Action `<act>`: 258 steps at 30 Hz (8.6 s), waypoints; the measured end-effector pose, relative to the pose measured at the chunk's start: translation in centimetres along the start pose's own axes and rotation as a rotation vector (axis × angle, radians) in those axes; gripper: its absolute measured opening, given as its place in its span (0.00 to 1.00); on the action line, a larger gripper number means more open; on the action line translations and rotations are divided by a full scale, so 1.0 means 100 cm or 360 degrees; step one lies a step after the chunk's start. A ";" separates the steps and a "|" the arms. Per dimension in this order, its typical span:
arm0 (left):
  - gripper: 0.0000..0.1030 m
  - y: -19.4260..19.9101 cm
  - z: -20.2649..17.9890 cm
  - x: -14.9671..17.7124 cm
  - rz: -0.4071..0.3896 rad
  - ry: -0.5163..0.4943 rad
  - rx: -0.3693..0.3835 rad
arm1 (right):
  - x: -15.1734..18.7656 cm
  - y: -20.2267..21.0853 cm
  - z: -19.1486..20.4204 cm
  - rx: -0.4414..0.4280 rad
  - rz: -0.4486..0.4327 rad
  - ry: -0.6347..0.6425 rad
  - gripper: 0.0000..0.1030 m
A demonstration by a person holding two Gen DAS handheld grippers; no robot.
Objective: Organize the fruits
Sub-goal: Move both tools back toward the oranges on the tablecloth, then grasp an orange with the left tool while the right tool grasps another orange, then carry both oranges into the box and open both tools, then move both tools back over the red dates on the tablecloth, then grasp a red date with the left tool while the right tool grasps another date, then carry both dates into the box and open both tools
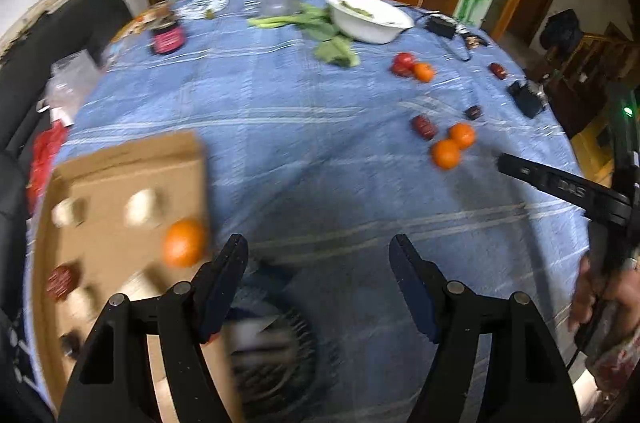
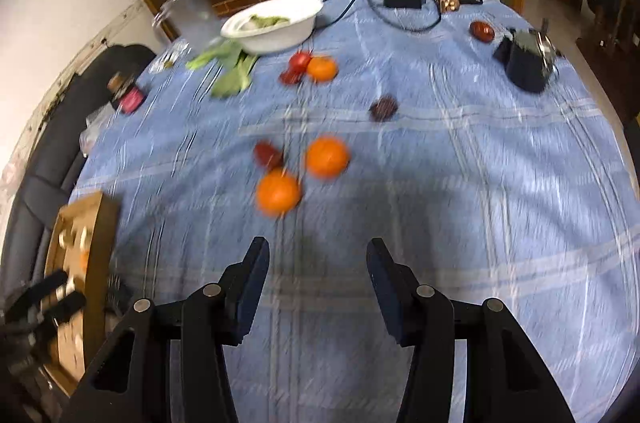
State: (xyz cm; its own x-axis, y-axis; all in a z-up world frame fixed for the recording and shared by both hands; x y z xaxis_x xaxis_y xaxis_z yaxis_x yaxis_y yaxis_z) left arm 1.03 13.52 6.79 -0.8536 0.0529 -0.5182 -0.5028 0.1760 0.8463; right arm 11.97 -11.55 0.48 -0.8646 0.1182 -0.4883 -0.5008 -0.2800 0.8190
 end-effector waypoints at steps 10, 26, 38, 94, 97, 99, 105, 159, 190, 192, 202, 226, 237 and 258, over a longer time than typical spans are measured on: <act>0.70 -0.052 -0.053 -0.028 0.0027 0.0034 0.0105 | -0.037 -0.059 0.001 -0.0056 0.0104 0.0233 0.51; 0.70 -0.112 -0.104 -0.051 0.0095 -0.0170 0.0208 | -0.028 -0.050 -0.034 -0.0151 0.0126 0.0145 0.34; 0.30 -0.120 -0.116 -0.050 0.0154 -0.0227 0.0197 | -0.009 -0.012 -0.055 -0.0164 0.0048 -0.0032 0.34; 0.56 0.094 0.211 0.103 -0.0027 0.0526 -0.0211 | 0.169 -0.006 0.335 -0.0665 0.0380 0.1060 0.42; 0.57 0.098 0.206 0.092 -0.0052 0.0463 -0.0281 | 0.161 0.000 0.326 -0.0620 0.0316 0.0999 0.45; 0.58 0.100 0.202 0.086 -0.0068 0.0428 -0.0315 | 0.155 0.003 0.321 -0.0602 0.0288 0.0956 0.45; 0.61 0.101 0.191 0.072 -0.0090 0.0337 -0.0395 | 0.136 0.011 0.307 -0.0530 0.0188 0.0839 0.50; 0.68 0.084 0.105 0.067 -0.0060 0.0042 -0.0465 | 0.129 0.025 0.230 -0.0371 0.0142 0.0615 0.61; 0.53 -0.101 -0.080 -0.072 0.0059 -0.0025 0.0238 | -0.065 -0.046 -0.052 -0.0003 0.0010 0.0077 0.60; 0.51 -0.112 -0.085 -0.077 0.0071 -0.0027 0.0245 | -0.071 -0.056 -0.056 -0.0022 0.0020 0.0082 0.60; 0.44 -0.150 -0.102 -0.089 0.0115 -0.0066 0.0236 | -0.078 -0.084 -0.047 -0.0041 0.0054 0.0200 0.51; 0.23 -0.044 -0.035 -0.049 -0.0044 0.0161 0.0309 | -0.035 -0.007 0.008 -0.0159 -0.0034 0.0245 0.27; 0.23 0.044 0.111 0.026 -0.0060 0.0431 0.0058 | 0.029 0.020 0.163 -0.0501 0.0062 0.0516 0.28; 0.23 0.051 0.207 0.105 0.0099 0.0554 -0.0114 | 0.136 -0.031 0.315 -0.0596 0.0378 0.0929 0.28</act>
State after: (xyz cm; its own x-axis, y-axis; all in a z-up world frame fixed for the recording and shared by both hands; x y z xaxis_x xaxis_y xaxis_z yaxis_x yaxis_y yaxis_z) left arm -7.69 35.27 3.10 -0.8720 -0.2786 -0.4025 -0.4460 0.1131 0.8879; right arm 0.49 20.95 0.81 -0.7339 -0.4837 -0.4769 -0.1651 -0.5541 0.8159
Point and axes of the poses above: each gripper's, at about its wrist camera, not at the fingertips, and y roughly against the way its jaws point, z to its left, x to its underside, the point moved 2 cm from there along -y, roughly the way its jaws point, and after that the axes turned 1 degree about -z, right-handed, at the moved point
